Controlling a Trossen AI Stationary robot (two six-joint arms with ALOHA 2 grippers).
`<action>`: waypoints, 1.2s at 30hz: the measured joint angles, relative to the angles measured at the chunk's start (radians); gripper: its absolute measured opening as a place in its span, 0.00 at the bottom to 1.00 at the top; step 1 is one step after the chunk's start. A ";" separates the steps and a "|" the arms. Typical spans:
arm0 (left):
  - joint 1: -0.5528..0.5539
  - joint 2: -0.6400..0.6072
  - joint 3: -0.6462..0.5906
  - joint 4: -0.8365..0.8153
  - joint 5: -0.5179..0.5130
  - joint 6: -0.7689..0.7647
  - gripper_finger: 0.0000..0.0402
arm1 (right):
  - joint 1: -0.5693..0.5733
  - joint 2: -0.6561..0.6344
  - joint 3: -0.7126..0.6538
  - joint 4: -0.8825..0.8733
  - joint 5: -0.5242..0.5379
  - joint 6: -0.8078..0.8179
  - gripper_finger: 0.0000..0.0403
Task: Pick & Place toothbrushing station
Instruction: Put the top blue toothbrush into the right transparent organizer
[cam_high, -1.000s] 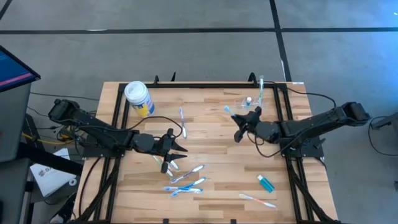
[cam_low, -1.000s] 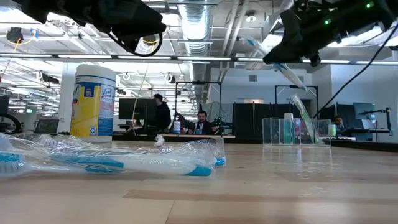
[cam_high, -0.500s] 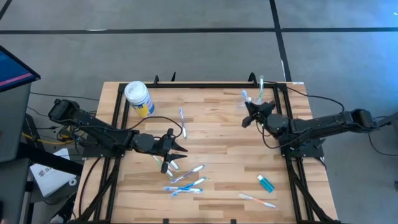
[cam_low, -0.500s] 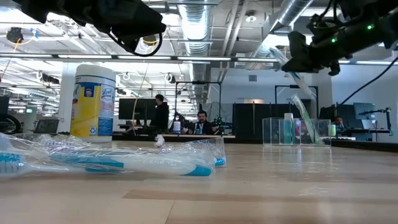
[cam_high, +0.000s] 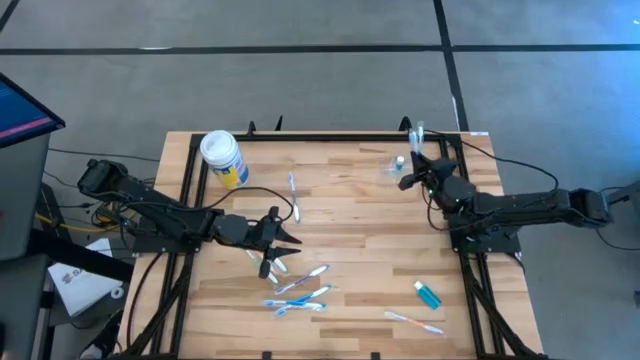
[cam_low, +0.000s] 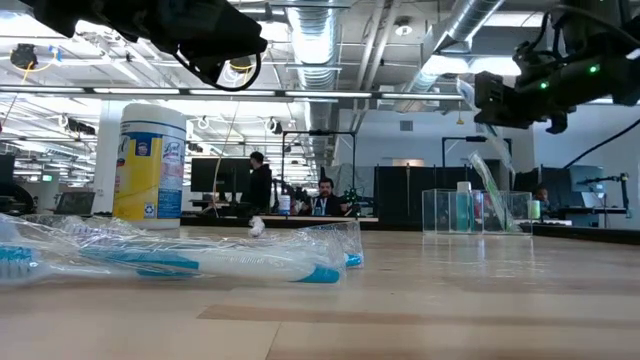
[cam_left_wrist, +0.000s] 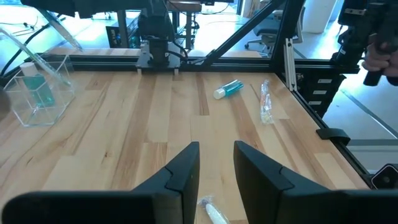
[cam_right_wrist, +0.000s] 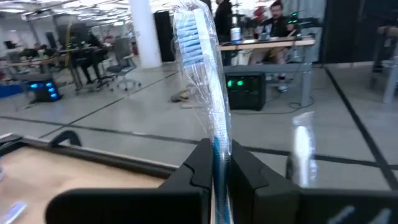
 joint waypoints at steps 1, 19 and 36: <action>0.000 0.000 0.000 0.000 0.000 0.000 0.23 | -0.012 0.000 -0.006 0.015 0.000 -0.008 0.03; 0.000 0.000 0.000 0.001 0.004 0.003 0.23 | -0.223 0.001 -0.070 0.203 -0.078 -0.088 0.03; 0.000 0.000 0.000 0.022 0.003 0.003 0.23 | -0.405 0.172 -0.071 0.337 -0.219 -0.085 0.03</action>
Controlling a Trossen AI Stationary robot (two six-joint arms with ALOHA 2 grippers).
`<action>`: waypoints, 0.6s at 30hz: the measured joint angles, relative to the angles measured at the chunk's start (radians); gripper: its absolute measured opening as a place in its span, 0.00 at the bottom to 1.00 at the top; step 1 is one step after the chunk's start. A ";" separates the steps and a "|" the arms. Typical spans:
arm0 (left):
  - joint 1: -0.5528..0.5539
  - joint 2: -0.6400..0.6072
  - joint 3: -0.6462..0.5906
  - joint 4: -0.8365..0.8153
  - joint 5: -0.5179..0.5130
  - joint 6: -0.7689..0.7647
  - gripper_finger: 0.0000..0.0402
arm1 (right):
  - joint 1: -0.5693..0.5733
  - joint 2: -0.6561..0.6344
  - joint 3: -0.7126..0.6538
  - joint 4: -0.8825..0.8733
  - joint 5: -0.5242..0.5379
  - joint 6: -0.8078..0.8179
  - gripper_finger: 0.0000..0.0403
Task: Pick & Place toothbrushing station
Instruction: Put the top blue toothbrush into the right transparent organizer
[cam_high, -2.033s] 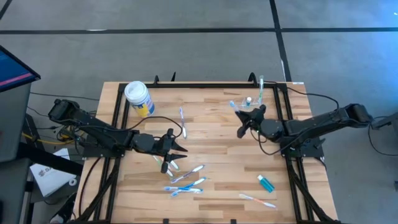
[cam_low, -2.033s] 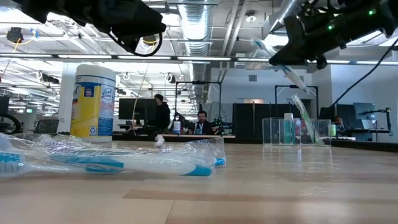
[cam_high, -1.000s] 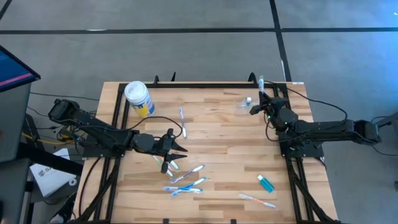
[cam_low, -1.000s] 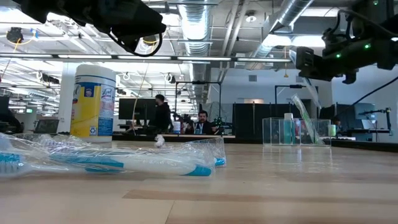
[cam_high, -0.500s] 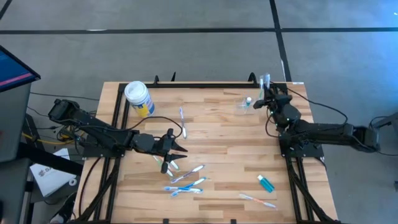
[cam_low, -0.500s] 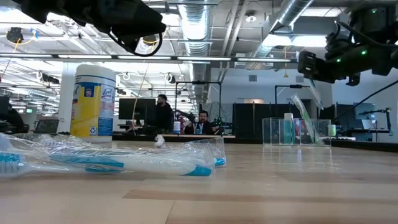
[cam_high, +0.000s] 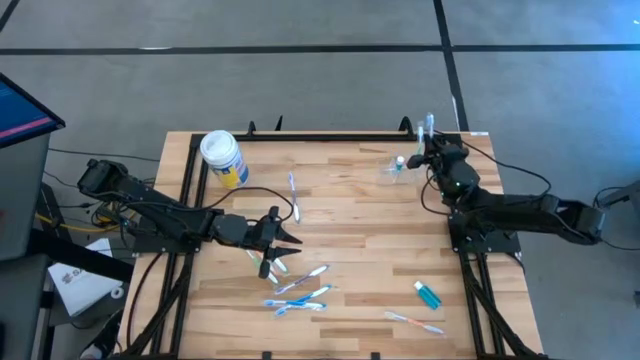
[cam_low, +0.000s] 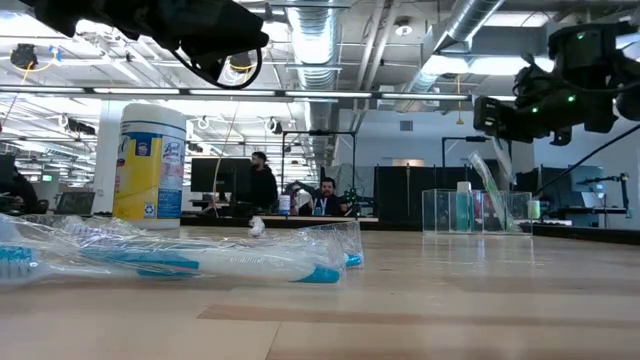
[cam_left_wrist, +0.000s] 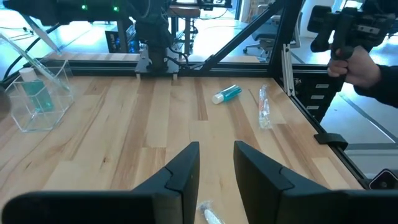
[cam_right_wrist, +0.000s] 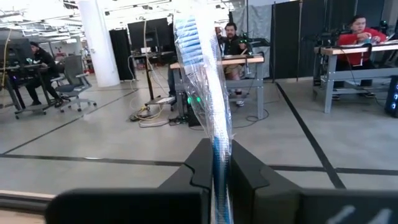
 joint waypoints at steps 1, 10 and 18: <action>0.000 0.000 0.000 0.001 0.000 0.000 0.23 | -0.008 0.020 0.000 0.019 -0.006 0.000 0.03; 0.000 0.000 0.000 0.011 -0.003 0.000 0.23 | -0.057 0.204 0.000 0.206 -0.028 -0.008 0.03; 0.002 0.000 0.000 0.020 -0.003 0.027 0.23 | -0.085 0.319 0.000 0.302 -0.045 -0.016 0.04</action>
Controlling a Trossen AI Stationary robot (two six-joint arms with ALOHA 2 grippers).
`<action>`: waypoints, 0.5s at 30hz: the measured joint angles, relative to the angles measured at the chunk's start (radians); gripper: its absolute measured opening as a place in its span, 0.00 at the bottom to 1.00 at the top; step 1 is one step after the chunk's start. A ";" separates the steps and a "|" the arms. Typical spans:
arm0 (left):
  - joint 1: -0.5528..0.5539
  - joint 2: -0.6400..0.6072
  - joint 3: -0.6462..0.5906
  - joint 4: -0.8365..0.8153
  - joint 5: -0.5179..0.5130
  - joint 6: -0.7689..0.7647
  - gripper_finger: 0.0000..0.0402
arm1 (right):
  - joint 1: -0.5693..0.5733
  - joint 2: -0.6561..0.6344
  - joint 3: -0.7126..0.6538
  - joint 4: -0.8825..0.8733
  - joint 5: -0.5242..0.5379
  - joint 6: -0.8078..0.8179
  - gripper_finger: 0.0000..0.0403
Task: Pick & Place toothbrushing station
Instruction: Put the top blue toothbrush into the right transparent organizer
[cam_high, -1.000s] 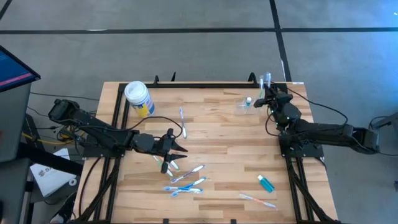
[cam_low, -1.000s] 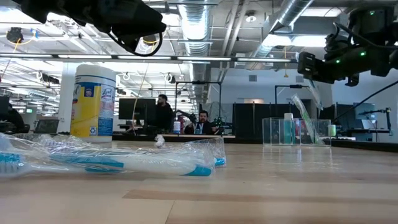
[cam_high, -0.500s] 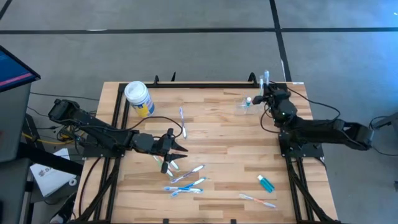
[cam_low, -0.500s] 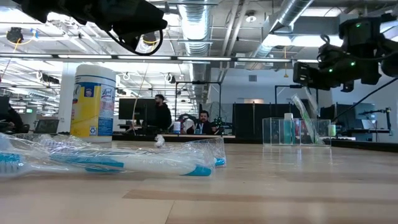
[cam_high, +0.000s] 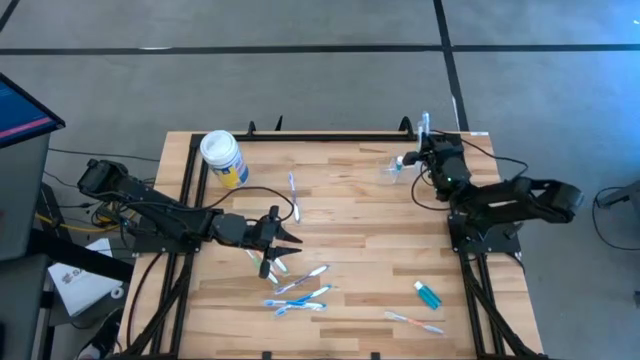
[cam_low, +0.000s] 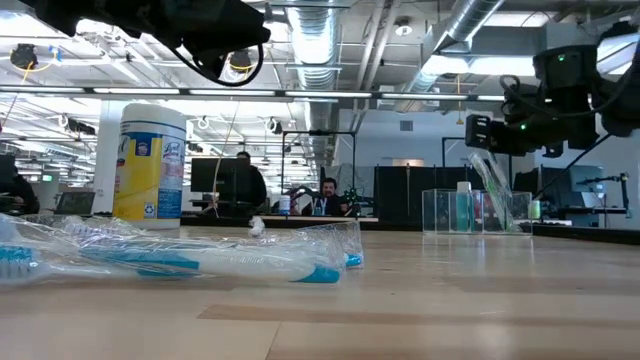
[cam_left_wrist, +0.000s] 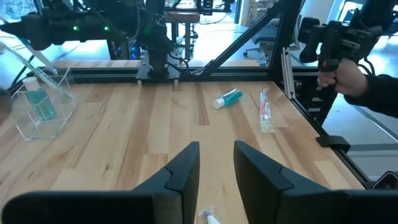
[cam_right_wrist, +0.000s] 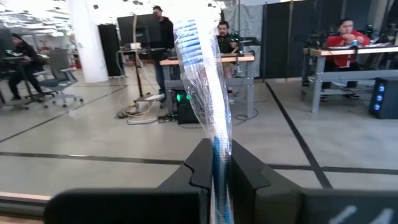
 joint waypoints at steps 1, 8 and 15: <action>0.000 0.000 0.000 0.002 0.000 0.000 0.23 | -0.003 0.011 0.000 0.007 0.000 -0.001 0.04; 0.000 0.000 0.000 0.003 0.005 0.000 0.23 | -0.010 0.055 0.000 0.026 -0.004 -0.011 0.06; 0.000 0.000 0.000 0.003 0.004 -0.003 0.23 | -0.011 0.078 0.000 0.041 -0.004 -0.010 0.09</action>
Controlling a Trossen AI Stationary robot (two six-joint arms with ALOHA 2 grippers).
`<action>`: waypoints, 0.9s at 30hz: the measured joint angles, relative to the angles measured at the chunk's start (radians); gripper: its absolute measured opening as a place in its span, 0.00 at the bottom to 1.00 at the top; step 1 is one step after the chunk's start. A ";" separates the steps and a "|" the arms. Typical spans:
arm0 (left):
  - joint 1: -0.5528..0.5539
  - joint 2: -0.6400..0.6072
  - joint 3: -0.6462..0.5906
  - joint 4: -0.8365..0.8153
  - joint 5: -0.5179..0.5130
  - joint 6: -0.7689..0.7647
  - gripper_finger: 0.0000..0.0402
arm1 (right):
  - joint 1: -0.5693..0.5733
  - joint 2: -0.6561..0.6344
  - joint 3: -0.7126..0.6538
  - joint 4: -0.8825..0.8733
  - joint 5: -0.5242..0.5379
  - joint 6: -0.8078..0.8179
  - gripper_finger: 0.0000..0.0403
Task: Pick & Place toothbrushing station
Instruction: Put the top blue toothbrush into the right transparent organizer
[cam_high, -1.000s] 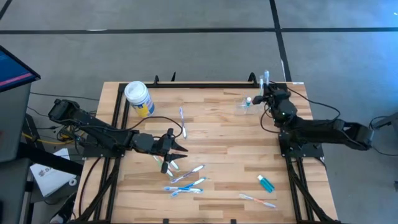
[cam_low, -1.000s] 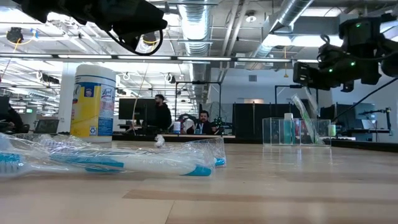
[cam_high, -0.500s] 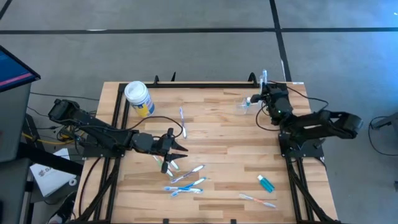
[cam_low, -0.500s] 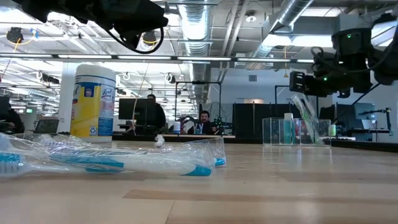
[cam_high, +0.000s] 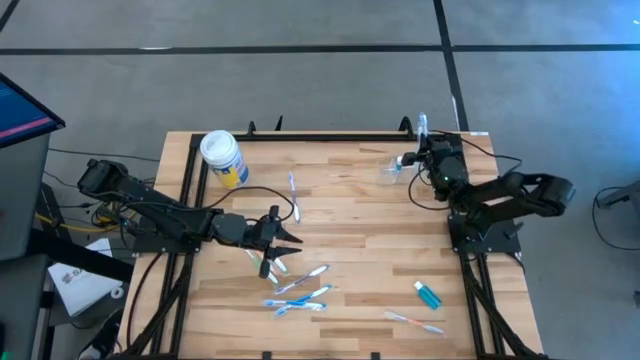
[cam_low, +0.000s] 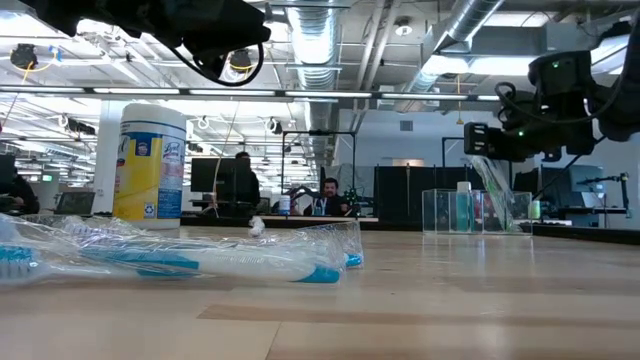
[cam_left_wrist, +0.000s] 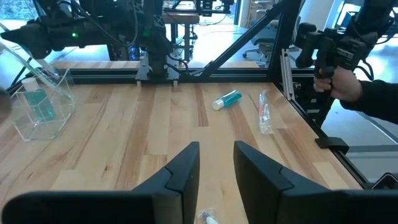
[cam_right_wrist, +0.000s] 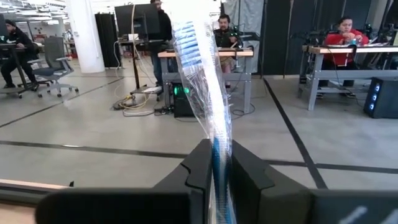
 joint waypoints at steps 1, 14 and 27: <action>0.000 0.000 0.000 0.000 0.000 0.000 0.23 | 0.000 0.007 0.000 0.006 0.000 0.002 0.09; 0.000 0.000 0.000 0.000 -0.001 0.000 0.23 | 0.010 0.023 0.000 0.027 0.000 0.008 0.15; 0.000 0.000 0.000 0.000 -0.002 0.000 0.23 | 0.045 0.023 0.000 -0.011 -0.003 0.003 0.31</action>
